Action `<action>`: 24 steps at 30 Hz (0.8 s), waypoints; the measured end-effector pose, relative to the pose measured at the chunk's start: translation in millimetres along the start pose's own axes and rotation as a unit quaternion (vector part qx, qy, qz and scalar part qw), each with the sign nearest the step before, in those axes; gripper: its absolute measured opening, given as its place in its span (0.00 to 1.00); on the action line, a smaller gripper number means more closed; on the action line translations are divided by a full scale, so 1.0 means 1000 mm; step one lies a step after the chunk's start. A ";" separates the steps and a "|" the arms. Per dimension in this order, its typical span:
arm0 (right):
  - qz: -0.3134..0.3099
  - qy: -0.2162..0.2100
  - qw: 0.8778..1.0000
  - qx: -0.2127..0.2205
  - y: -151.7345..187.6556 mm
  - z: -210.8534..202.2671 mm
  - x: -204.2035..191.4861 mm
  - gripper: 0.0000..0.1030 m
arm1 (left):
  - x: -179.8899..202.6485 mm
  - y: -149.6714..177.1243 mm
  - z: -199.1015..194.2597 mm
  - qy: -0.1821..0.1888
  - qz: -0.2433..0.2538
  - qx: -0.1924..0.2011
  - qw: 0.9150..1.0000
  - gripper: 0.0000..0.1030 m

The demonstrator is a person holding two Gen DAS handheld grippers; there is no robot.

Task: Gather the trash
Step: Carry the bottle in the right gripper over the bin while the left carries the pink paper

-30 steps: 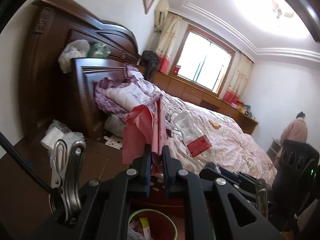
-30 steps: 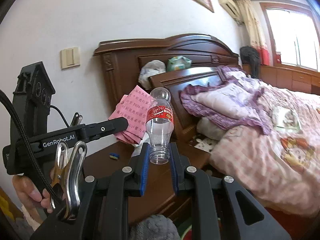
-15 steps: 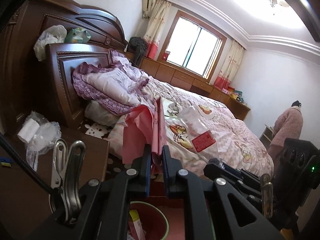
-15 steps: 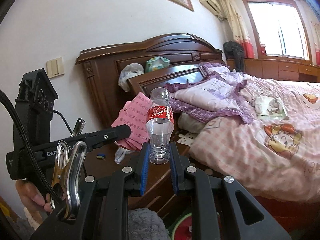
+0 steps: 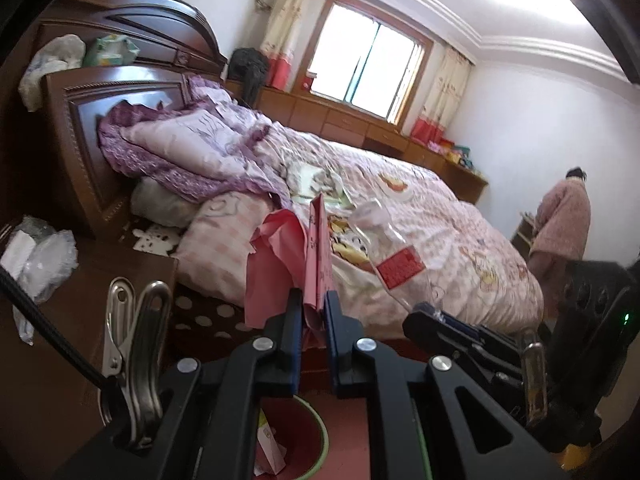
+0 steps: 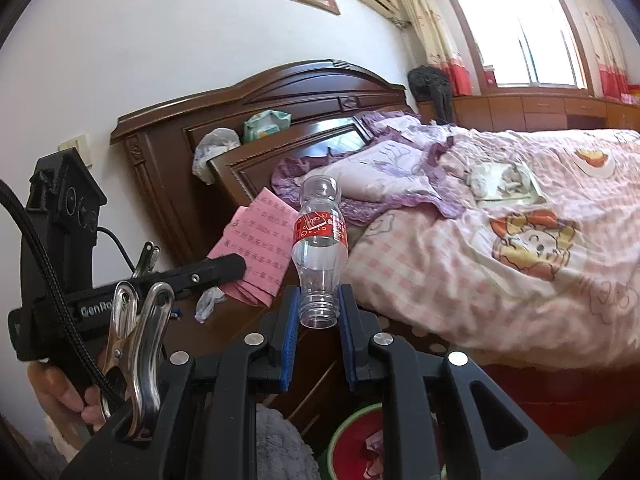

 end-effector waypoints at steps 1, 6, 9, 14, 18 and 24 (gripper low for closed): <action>0.002 0.001 1.000 -0.001 0.002 0.000 0.003 0.19 | 0.005 0.003 0.004 0.001 0.004 -0.004 1.000 0.10; 0.013 0.007 1.000 -0.007 0.013 -0.004 0.020 0.19 | 0.017 0.010 0.017 0.004 0.009 -0.013 1.000 0.10; 0.022 0.012 1.000 -0.010 0.018 -0.005 0.031 0.19 | 0.020 0.012 0.026 0.006 0.007 -0.021 1.000 0.10; 0.036 0.017 0.999 -0.015 0.028 -0.007 0.047 0.19 | 0.026 0.022 0.047 0.013 0.000 -0.042 0.999 0.10; 0.047 0.020 0.999 -0.018 0.038 -0.008 0.058 0.19 | 0.028 0.033 0.067 0.016 -0.006 -0.066 0.998 0.10; 0.055 0.023 0.998 -0.029 0.049 -0.003 0.070 0.19 | 0.023 0.048 0.090 -0.001 -0.016 -0.082 0.997 0.10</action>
Point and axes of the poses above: each gripper's, at about its wrist camera, not at the fingertips, and z roughly the way its jaws point, x to its right, y to its underside, the point moved 7 cm from there along z, roughly the way its jaws point, and after that the axes turned 5 degrees about -z, right-handed, at the moved point
